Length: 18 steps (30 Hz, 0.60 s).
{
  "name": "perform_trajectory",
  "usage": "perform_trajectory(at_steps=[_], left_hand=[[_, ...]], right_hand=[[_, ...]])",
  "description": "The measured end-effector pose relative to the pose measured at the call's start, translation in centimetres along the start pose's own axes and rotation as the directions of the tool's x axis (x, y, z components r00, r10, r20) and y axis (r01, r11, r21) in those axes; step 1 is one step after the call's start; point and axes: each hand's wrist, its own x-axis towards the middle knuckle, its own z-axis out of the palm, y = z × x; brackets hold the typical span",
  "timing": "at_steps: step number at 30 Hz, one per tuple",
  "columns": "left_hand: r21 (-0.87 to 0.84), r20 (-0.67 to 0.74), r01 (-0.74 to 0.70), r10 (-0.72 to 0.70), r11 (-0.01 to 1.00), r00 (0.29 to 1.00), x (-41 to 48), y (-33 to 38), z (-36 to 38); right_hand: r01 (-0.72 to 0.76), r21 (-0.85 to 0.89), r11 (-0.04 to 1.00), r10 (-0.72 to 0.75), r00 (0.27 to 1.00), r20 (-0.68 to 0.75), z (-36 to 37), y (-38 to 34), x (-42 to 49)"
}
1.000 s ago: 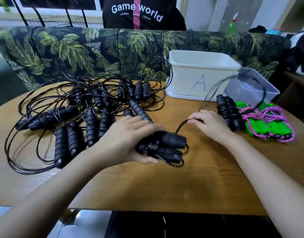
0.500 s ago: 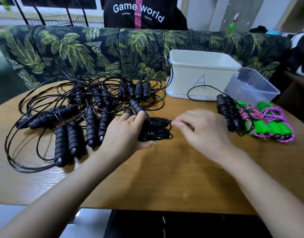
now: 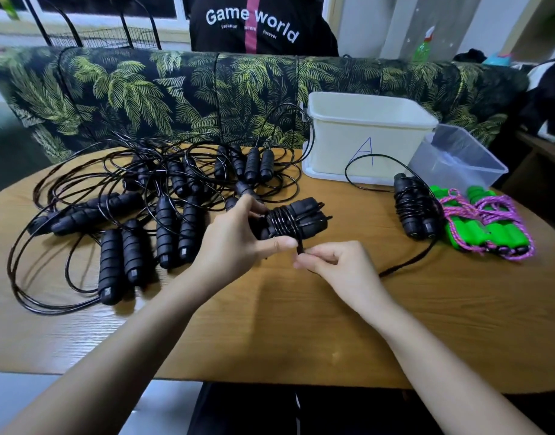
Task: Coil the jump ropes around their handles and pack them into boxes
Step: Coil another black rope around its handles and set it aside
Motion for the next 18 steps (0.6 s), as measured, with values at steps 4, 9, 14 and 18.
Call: perform_trajectory(at_steps=[4, 9, 14, 18], left_hand=[[-0.099, 0.094, 0.006, 0.004, 0.995, 0.996, 0.2, -1.1, 0.0], [-0.068, 0.153, -0.022, 0.032, 0.997, 0.988, 0.3, -1.3, 0.0], [-0.231, 0.295, 0.05, 0.021, 0.972, 0.955, 0.4, -0.4, -0.1], [-0.395, 0.482, 0.393, -0.177, 0.83, 0.858, 1.2, 0.3, -2.2]], right_hand=[[-0.1, -0.016, 0.995, 0.097, 0.988, -0.119, -0.1, 0.8, 1.4], [0.16, -0.483, 0.861, -0.29, 0.934, -0.207, -1.7, 0.5, 1.9], [0.743, -0.602, 0.293, -0.758, 0.564, 0.327, -4.3, 0.1, 3.2], [0.762, -0.574, 0.3, -0.8, 0.529, 0.283, -5.3, 0.0, 3.4]])
